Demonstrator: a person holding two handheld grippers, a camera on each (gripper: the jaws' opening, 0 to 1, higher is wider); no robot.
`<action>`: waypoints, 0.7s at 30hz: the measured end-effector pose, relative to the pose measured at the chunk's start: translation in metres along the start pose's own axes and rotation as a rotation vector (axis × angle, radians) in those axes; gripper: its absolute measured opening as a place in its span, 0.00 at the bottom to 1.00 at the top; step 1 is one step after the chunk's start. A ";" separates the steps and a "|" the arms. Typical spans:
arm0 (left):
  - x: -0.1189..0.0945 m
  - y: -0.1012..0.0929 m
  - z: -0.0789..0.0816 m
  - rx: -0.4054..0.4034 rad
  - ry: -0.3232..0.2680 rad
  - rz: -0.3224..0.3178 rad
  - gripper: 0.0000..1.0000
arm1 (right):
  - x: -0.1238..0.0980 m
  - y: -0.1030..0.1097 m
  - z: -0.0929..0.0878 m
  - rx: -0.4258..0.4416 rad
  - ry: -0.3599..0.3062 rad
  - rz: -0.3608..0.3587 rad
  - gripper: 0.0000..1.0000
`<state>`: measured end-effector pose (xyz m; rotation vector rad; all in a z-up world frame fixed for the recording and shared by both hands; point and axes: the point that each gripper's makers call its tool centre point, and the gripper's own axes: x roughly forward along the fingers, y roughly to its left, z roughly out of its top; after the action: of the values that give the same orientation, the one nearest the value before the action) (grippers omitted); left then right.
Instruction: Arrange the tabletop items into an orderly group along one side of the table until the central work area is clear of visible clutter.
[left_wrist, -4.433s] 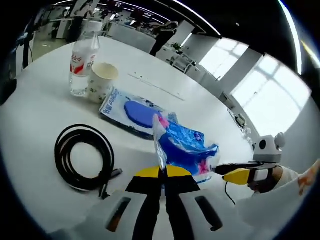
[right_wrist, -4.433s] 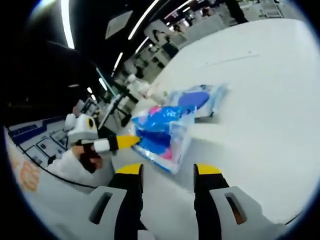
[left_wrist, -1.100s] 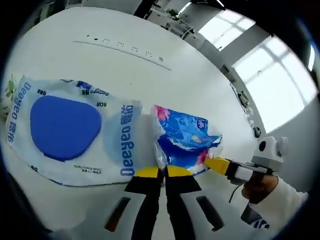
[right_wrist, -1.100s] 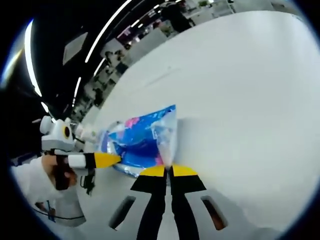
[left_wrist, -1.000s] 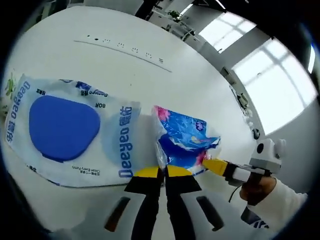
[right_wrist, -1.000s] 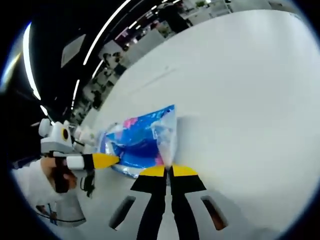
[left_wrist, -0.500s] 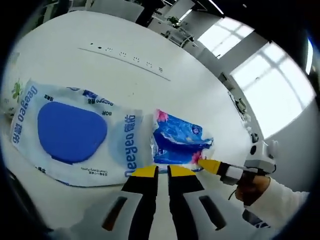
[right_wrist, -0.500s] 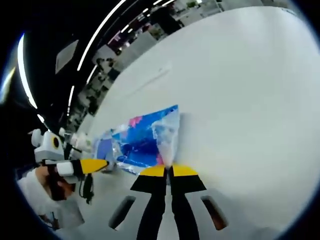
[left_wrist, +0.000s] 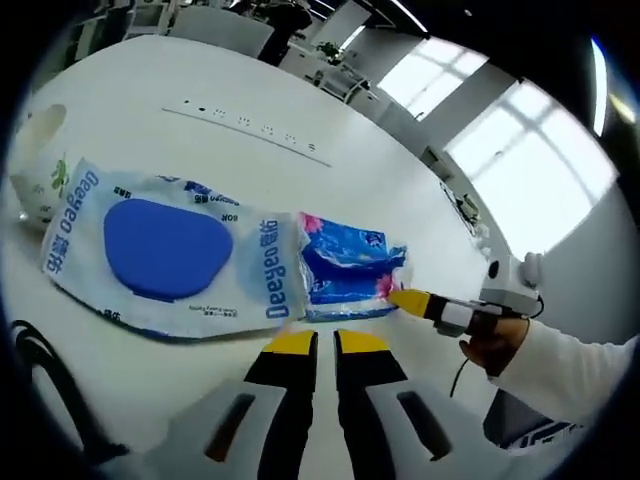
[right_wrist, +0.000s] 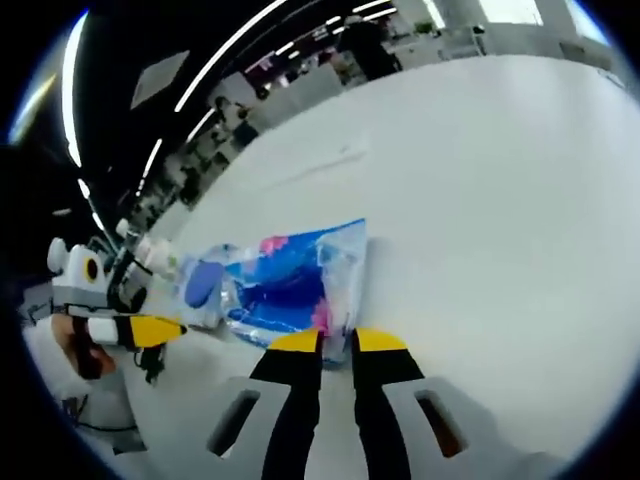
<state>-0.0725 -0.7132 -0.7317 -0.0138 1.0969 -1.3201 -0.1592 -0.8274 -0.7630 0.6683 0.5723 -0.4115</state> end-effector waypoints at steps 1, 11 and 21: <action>-0.002 0.000 0.001 0.004 -0.005 0.001 0.04 | -0.001 0.001 0.002 -0.010 -0.010 0.001 0.13; -0.038 0.017 0.006 0.157 -0.046 0.043 0.22 | -0.006 0.006 0.001 -0.102 -0.007 0.008 0.38; -0.092 0.064 -0.005 0.221 -0.092 0.186 0.34 | -0.011 0.032 -0.010 -0.112 0.006 0.077 0.38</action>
<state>-0.0141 -0.6193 -0.7133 0.1858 0.8486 -1.2534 -0.1540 -0.7963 -0.7480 0.5827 0.5693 -0.3028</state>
